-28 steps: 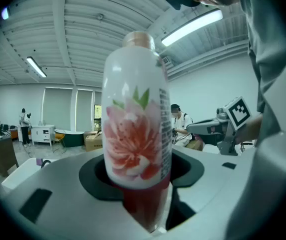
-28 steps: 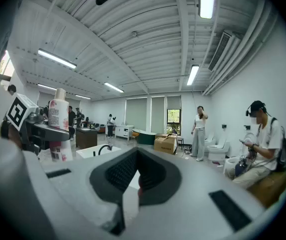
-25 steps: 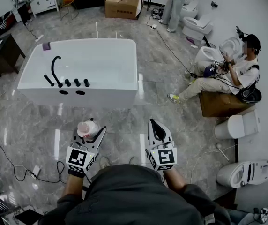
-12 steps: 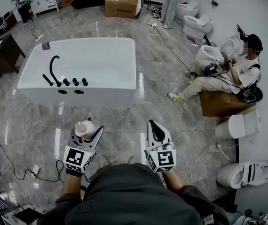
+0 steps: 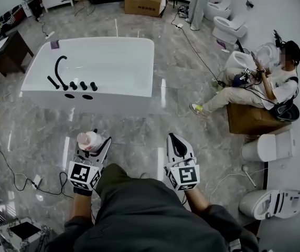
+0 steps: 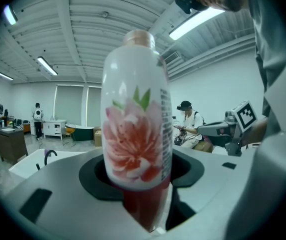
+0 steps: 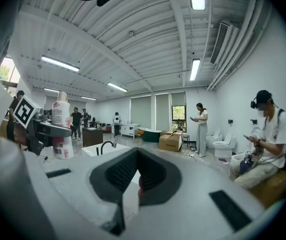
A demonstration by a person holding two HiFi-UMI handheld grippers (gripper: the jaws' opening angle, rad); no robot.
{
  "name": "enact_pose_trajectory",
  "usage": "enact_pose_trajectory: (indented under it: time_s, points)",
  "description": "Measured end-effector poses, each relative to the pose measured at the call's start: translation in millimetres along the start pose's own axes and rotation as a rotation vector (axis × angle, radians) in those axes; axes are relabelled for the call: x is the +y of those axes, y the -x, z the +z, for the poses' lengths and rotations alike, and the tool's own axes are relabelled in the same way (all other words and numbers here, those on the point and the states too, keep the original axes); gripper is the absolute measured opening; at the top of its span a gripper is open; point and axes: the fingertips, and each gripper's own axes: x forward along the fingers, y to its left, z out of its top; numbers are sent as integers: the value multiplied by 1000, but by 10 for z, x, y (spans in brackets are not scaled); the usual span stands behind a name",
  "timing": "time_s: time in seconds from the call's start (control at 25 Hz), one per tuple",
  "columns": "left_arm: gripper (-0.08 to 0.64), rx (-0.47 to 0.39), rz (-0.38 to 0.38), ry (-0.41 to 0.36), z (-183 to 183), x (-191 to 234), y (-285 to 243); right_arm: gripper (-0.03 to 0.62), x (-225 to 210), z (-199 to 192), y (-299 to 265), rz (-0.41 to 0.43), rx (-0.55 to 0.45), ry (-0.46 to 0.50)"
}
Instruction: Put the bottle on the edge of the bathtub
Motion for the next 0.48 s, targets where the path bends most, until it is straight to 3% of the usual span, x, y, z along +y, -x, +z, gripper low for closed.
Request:
enact_pose_trajectory:
  time_s: [0.2, 0.48]
  points:
    - [236, 22, 3, 16, -134, 133, -158, 2, -36, -82, -203, 11, 16, -3]
    - [236, 18, -55, 11, -187, 582, -826, 0, -292, -82, -639, -70, 41, 3]
